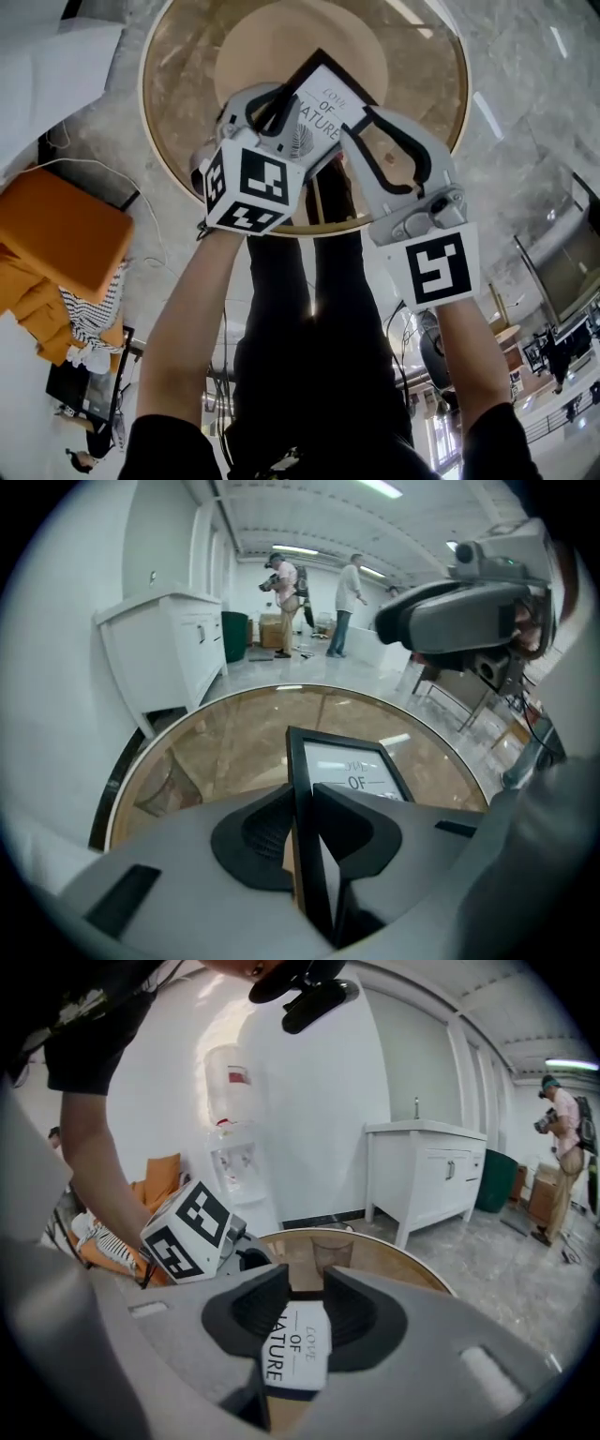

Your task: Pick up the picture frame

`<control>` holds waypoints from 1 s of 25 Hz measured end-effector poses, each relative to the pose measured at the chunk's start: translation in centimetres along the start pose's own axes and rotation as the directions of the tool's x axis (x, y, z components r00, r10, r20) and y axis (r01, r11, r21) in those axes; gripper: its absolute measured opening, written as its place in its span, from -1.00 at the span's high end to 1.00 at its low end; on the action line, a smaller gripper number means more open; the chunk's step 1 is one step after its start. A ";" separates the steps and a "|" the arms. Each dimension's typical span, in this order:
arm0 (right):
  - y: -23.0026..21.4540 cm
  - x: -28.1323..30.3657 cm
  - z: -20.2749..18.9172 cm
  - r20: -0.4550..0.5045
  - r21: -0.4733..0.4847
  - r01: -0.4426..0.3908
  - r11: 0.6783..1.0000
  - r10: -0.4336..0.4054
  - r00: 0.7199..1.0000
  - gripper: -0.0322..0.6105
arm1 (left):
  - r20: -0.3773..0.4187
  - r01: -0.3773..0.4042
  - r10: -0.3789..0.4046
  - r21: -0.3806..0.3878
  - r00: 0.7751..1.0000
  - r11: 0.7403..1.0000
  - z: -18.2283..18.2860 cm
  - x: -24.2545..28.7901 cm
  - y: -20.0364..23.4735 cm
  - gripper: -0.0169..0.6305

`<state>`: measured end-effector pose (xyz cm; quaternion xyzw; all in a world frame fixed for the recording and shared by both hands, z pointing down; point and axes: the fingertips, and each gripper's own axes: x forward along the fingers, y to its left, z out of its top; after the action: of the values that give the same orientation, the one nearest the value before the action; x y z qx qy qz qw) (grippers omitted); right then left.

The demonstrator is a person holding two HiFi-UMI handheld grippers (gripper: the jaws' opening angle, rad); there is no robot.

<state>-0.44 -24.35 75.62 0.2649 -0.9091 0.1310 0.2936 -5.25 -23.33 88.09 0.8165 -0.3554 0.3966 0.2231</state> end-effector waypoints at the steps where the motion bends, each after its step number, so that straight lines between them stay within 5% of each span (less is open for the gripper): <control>1: 0.1 0.1 0.0 -0.023 -0.016 -0.032 0.999 0.031 0.999 0.48 | 0.004 0.003 -0.003 0.064 1.000 0.998 0.7 -0.2 -0.6 0.71; 4: -0.4 0.7 -0.1 -0.108 -0.051 -0.119 0.992 0.113 0.988 0.32 | 0.012 0.014 -0.017 0.211 1.000 0.977 2.3 -0.6 -2.2 0.71; 7: -0.8 1.3 -0.9 -0.217 -0.173 -0.255 0.951 0.215 0.952 0.31 | 0.011 0.023 -0.026 0.264 1.000 0.964 3.6 -1.3 -3.4 0.71; 12: -1.3 1.2 -4.5 -0.494 -0.334 -0.532 0.778 0.336 0.802 0.30 | 0.011 0.058 -0.067 0.362 0.998 0.930 5.2 -1.4 -5.8 0.71; 17: -0.2 2.3 -7.3 -0.655 -0.326 -0.693 0.643 0.375 0.656 0.25 | 0.009 0.085 -0.100 0.458 0.995 0.885 5.4 -1.3 -7.7 0.71; 21: 0.2 2.5 -9.5 -0.737 -0.289 -0.768 0.571 0.380 0.559 0.25 | 0.004 0.095 -0.112 0.504 0.994 0.858 6.3 -1.4 -8.7 0.71; 25: 0.8 2.4 -11.2 -0.780 -0.200 -0.808 0.554 0.409 0.474 0.28 | 0.002 0.093 -0.111 0.530 0.994 0.843 6.5 -1.6 -8.5 0.70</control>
<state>2.62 -20.25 85.85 -0.2569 -0.7703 0.0493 0.5815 3.63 -21.34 82.29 0.8703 -0.1923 0.4535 0.0046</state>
